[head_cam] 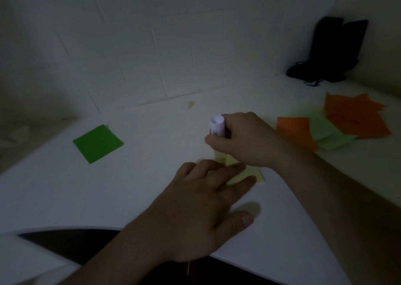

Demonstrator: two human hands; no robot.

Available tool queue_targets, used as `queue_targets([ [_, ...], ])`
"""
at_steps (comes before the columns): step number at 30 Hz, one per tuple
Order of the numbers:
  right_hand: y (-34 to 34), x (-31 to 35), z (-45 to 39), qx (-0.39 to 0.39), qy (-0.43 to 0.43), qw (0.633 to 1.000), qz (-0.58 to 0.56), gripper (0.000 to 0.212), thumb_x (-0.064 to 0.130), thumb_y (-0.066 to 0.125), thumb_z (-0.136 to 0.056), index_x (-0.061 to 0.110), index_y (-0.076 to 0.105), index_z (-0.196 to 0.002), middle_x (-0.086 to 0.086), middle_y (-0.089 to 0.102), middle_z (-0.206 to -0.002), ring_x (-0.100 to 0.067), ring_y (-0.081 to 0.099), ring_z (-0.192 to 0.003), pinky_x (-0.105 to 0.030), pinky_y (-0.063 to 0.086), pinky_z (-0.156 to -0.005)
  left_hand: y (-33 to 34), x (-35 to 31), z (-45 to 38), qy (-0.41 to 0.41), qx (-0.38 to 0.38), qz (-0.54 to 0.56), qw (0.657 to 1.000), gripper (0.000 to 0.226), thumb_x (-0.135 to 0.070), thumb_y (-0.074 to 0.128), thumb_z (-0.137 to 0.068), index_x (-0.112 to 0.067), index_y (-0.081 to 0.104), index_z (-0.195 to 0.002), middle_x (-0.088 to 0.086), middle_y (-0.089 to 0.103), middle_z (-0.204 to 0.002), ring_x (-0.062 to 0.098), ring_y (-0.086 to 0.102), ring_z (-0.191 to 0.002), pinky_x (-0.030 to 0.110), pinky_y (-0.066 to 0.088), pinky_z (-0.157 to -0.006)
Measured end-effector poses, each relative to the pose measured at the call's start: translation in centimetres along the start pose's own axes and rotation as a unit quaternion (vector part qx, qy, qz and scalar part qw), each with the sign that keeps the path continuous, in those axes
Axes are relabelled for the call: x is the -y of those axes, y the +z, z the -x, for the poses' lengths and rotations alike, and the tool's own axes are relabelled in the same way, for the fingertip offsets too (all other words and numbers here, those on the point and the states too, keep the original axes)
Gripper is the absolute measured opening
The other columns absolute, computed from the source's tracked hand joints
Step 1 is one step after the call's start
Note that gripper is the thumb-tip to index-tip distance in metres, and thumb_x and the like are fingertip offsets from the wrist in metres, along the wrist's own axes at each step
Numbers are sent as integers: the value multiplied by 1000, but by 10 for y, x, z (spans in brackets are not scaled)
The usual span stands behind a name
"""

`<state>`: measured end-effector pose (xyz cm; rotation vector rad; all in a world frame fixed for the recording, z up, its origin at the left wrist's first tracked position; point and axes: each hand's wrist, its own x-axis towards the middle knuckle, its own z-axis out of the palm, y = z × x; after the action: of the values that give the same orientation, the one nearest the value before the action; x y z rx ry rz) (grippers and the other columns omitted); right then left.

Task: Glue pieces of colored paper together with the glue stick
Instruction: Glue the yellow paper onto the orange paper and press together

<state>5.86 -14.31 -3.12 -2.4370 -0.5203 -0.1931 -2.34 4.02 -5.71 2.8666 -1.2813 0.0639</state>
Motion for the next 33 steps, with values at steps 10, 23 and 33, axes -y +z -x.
queue_targets([
  [10, -35, 2, -13, -96, 52, 983, -146, 35, 48, 60, -99, 23, 72, -79, 6, 64, -64, -13, 56, -60, -35, 45, -65, 0, -1, 2, -4, -6, -8, 1000, 65, -70, 6, -103, -43, 11, -162, -15, 8, -171, 18, 20, -149, 40, 20, -115],
  [23, -7, -11, 10, -77, 6, 996, -49, 36, 53, 56, -100, 22, 68, -85, 9, 71, -82, -2, 62, -73, -28, 51, -76, -4, -7, 2, -35, -29, -3, 999, 64, -64, 12, -106, -35, 32, -159, -7, 23, -169, 16, 35, -139, 38, 28, -110],
  [33, 2, -13, 12, -36, -10, 999, -22, 29, 47, 64, -96, 48, 43, -76, 20, 57, -66, 17, 55, -67, -3, 33, -61, -2, -4, 0, -29, -39, 22, 999, 64, -63, 12, -105, -34, 40, -156, -9, 41, -157, 15, 41, -132, 42, 34, -106],
])
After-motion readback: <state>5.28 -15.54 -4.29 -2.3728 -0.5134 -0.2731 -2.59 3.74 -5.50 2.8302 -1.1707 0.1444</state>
